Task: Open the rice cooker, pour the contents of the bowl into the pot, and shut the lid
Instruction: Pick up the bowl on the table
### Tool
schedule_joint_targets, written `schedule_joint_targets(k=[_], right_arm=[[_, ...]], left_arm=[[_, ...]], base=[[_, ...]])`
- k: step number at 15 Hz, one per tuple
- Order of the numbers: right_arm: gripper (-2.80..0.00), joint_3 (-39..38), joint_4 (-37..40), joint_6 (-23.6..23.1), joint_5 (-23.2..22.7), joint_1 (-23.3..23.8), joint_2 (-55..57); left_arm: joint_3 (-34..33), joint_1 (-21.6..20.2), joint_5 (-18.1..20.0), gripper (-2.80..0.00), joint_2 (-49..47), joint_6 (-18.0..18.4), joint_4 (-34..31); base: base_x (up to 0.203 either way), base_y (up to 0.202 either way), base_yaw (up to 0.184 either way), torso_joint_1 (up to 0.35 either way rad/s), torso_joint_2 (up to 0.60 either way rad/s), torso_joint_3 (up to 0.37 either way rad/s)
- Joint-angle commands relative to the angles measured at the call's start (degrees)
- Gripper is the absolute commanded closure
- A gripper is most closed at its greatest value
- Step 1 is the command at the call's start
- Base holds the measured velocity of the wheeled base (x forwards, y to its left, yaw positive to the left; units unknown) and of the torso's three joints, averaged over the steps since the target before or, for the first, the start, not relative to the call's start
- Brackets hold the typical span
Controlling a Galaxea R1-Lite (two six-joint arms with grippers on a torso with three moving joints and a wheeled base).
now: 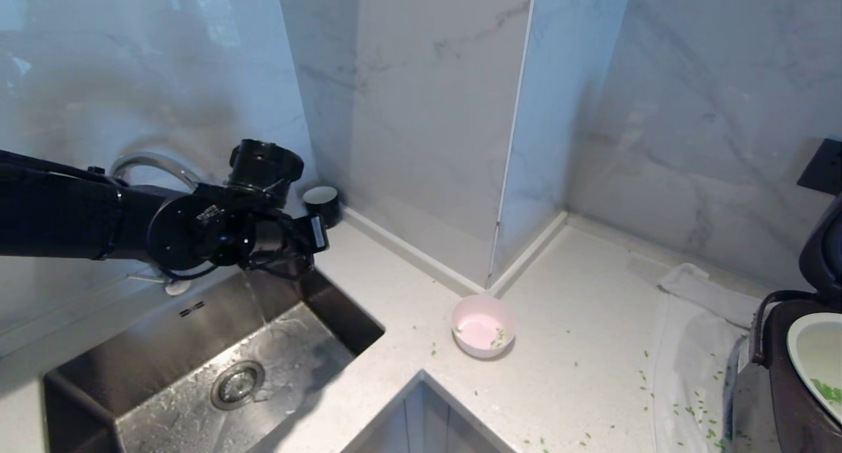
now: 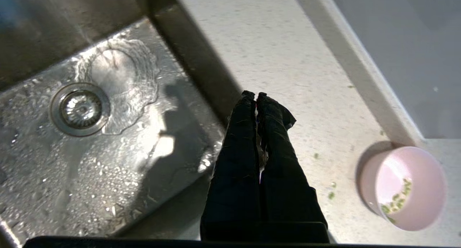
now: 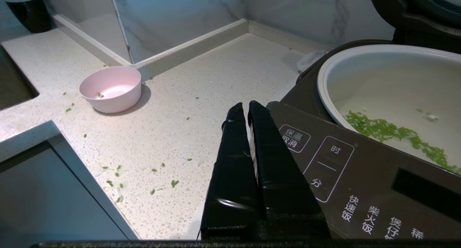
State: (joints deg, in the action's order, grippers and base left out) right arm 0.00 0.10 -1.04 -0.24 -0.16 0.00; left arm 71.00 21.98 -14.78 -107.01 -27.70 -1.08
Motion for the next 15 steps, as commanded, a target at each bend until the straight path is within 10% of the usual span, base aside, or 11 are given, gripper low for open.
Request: schedule_joint_targets(k=[1, 15], right_arm=[[0.00, 0.0, 0.0, 0.0, 0.0, 0.0, 0.1], [0.00, 0.0, 0.0, 0.0, 0.0, 0.0, 0.1]], left_arm=[[2.9, 3.3, -0.2, 0.00, -2.1, -0.2, -0.2], [18.0, 14.3, -0.5, 0.00, -16.8, -4.0, -4.9]], base=[[0.000, 0.000, 0.000, 0.000, 0.00, 0.000], [0.000, 0.000, 0.000, 0.000, 0.00, 0.000]])
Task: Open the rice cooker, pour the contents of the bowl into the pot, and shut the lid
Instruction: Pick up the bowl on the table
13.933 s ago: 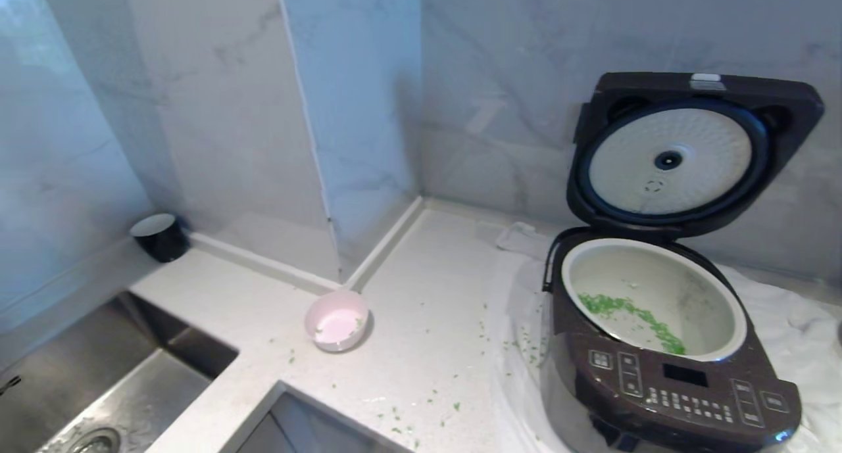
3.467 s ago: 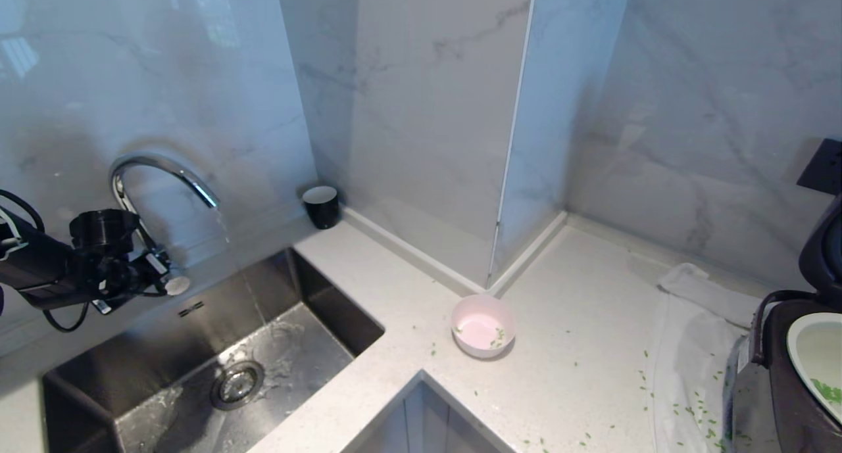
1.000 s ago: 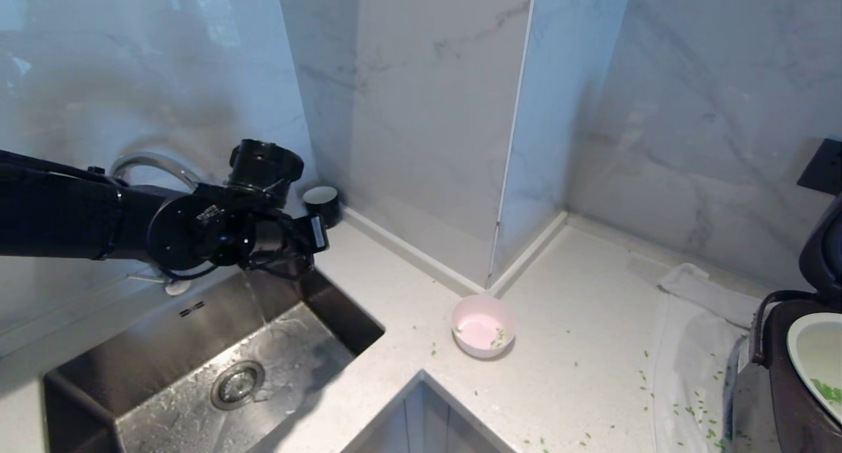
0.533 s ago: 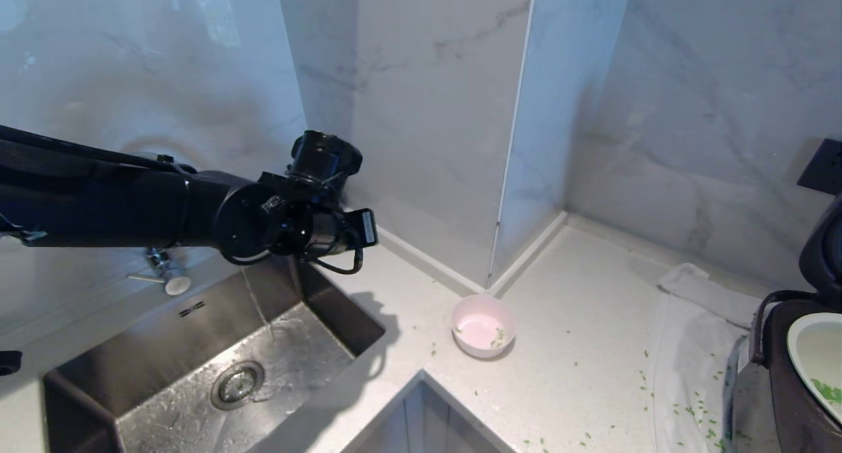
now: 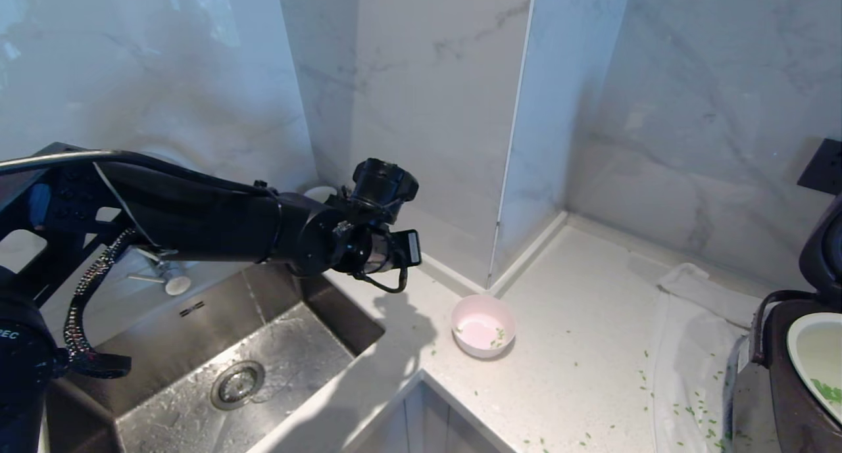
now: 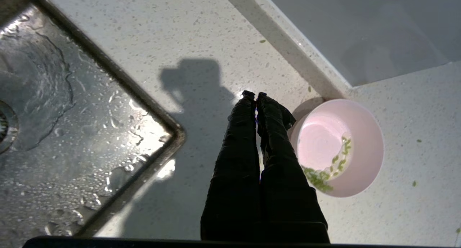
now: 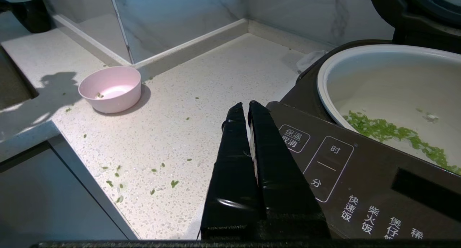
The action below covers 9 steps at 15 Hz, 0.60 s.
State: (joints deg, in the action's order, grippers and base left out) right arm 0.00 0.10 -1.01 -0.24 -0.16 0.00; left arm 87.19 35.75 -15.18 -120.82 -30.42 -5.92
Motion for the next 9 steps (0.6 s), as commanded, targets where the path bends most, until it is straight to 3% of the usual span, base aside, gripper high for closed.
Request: schedule_joint_targets(k=[1, 6, 9], right_arm=[[0.00, 0.0, 0.0, 0.0, 0.0, 0.0, 0.1], [0.00, 0.0, 0.0, 0.0, 0.0, 0.0, 0.1], [0.00, 0.0, 0.0, 0.0, 0.0, 0.0, 0.1]], left_arm=[[2.6, 1.2, -0.1, 0.00, -3.7, -1.7, -0.5], [2.7, 6.6, -0.1, 0.00, -6.2, -1.7, -0.4], [3.2, 10.1, -2.4, 0.00, -8.7, -1.7, 0.0]], base=[[0.000, 0.000, 0.000, 0.000, 0.00, 0.000], [0.000, 0.000, 0.000, 0.000, 0.00, 0.000], [0.000, 0.000, 0.000, 0.000, 0.00, 0.000]])
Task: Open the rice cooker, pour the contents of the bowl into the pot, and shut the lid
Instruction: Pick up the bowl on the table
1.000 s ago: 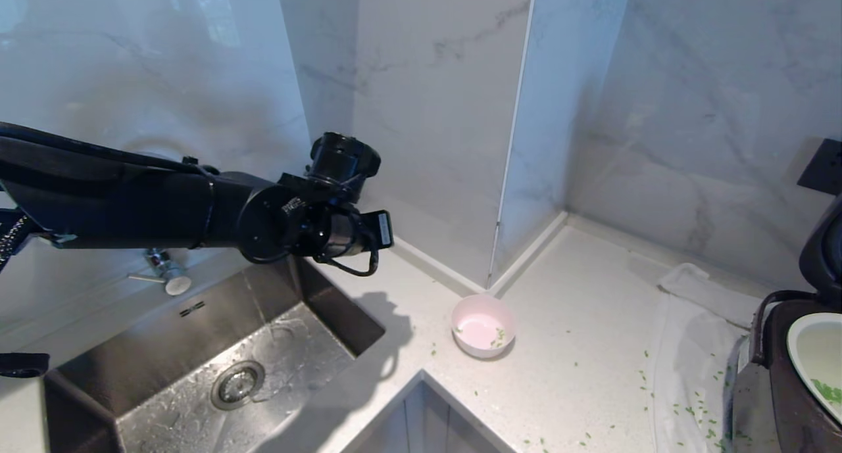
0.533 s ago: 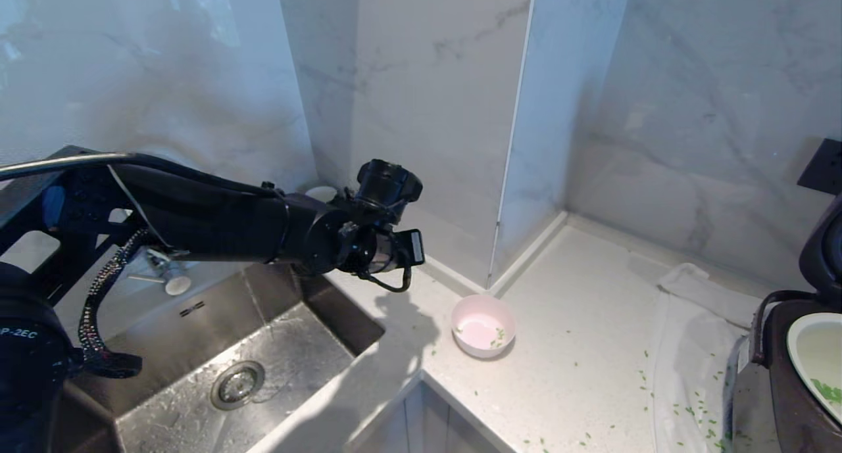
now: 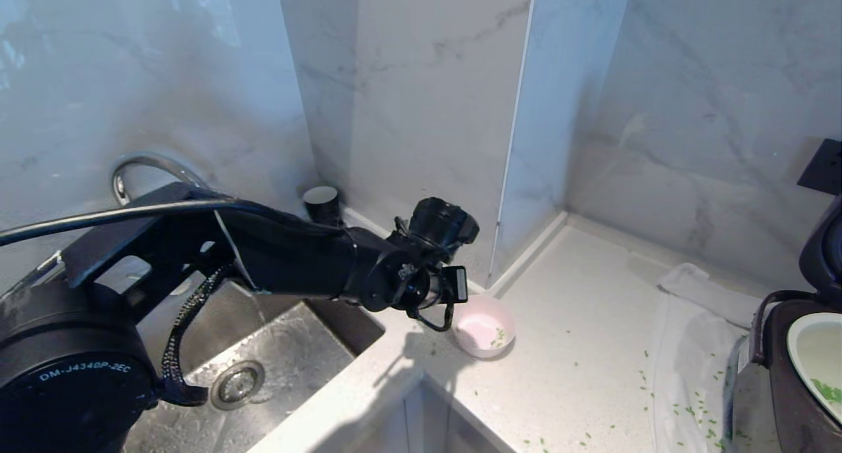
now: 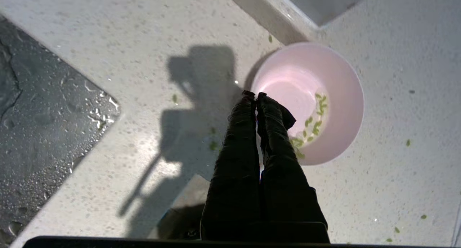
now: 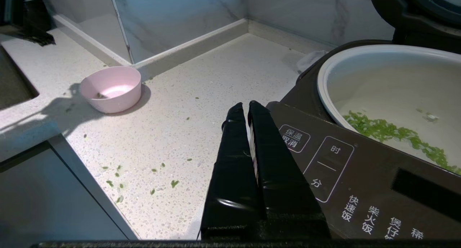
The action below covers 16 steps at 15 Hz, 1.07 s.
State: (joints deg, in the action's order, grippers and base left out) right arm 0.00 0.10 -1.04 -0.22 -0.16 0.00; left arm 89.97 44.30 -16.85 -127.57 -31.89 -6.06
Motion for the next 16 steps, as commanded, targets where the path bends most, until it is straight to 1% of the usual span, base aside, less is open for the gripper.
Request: schedule_joint_targets(k=[1, 2, 5, 16], right_arm=[[0.00, 0.0, 0.0, 0.0, 0.0, 0.0, 0.1], [0.00, 0.0, 0.0, 0.0, 0.0, 0.0, 0.1], [0.00, 0.0, 0.0, 0.0, 0.0, 0.0, 0.1], [0.00, 0.0, 0.0, 0.0, 0.0, 0.0, 0.1]], left_arm=[[1.5, 2.2, -1.0, 0.00, -2.8, -0.2, 0.1], [2.1, 2.6, -1.1, -2.80, -3.5, -0.2, 0.1], [3.7, 3.6, -1.0, -2.80, -5.9, -0.3, -0.2], [9.3, 3.2, -1.3, -2.80, -14.9, -0.5, -0.9]], base=[[0.000, 0.000, 0.000, 0.000, 0.00, 0.000], [0.000, 0.000, 0.000, 0.000, 0.00, 0.000], [0.000, 0.000, 0.000, 0.000, 0.00, 0.000], [0.000, 0.000, 0.000, 0.000, 0.00, 0.000]])
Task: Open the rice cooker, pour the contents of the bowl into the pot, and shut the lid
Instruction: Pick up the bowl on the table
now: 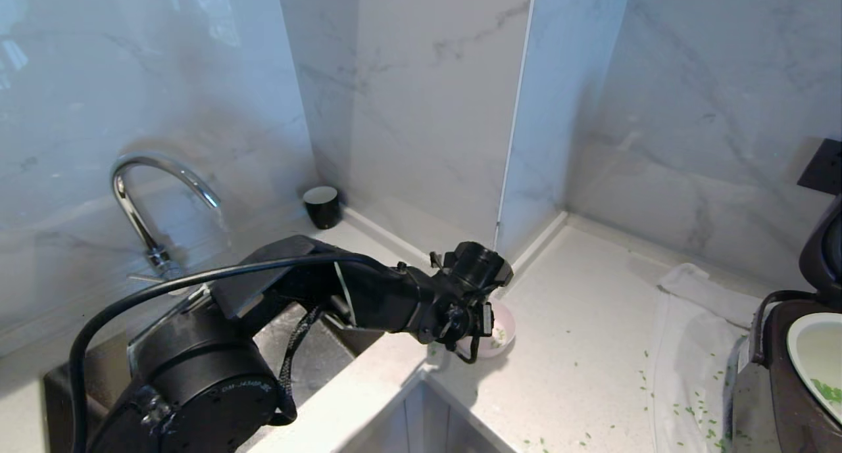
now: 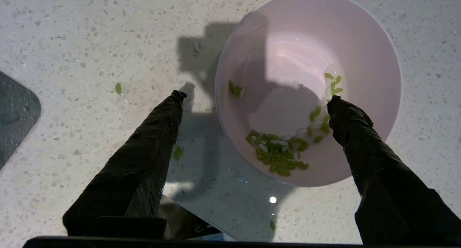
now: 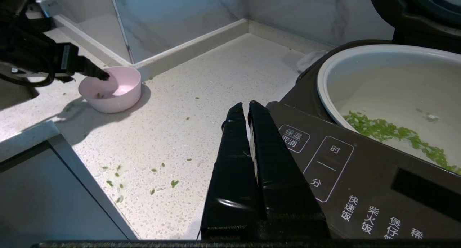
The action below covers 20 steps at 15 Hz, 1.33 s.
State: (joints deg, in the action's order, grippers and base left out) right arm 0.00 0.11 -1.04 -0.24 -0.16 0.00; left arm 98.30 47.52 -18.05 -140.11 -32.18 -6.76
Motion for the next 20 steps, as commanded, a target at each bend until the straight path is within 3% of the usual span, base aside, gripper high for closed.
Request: schedule_joint_targets(k=[1, 9, 10, 20], right_arm=[[0.00, 0.0, 0.0, 0.0, 0.0, 0.0, 0.1], [0.00, 0.0, 0.0, 0.0, 0.0, 0.0, 0.1], [0.00, 0.0, 0.0, 0.0, 0.0, 0.0, 0.1], [0.00, 0.0, 0.0, 0.0, 0.0, 0.0, 0.1]], left_arm=[[1.7, 0.0, -0.1, -2.80, -3.3, -0.2, -0.7], [5.7, 0.4, 0.0, -2.80, -6.4, 0.0, -2.8], [6.5, 0.7, 0.0, 0.00, -6.7, 0.0, -3.7], [7.9, 2.4, -0.1, 0.00, -6.8, -1.6, -7.0]], base=[[0.000, 0.000, 0.000, 0.000, 0.00, 0.000], [0.000, 0.000, 0.000, 0.000, 0.00, 0.000], [0.000, 0.000, 0.000, 0.000, 0.00, 0.000], [0.000, 0.000, 0.000, 0.000, 0.00, 0.000]])
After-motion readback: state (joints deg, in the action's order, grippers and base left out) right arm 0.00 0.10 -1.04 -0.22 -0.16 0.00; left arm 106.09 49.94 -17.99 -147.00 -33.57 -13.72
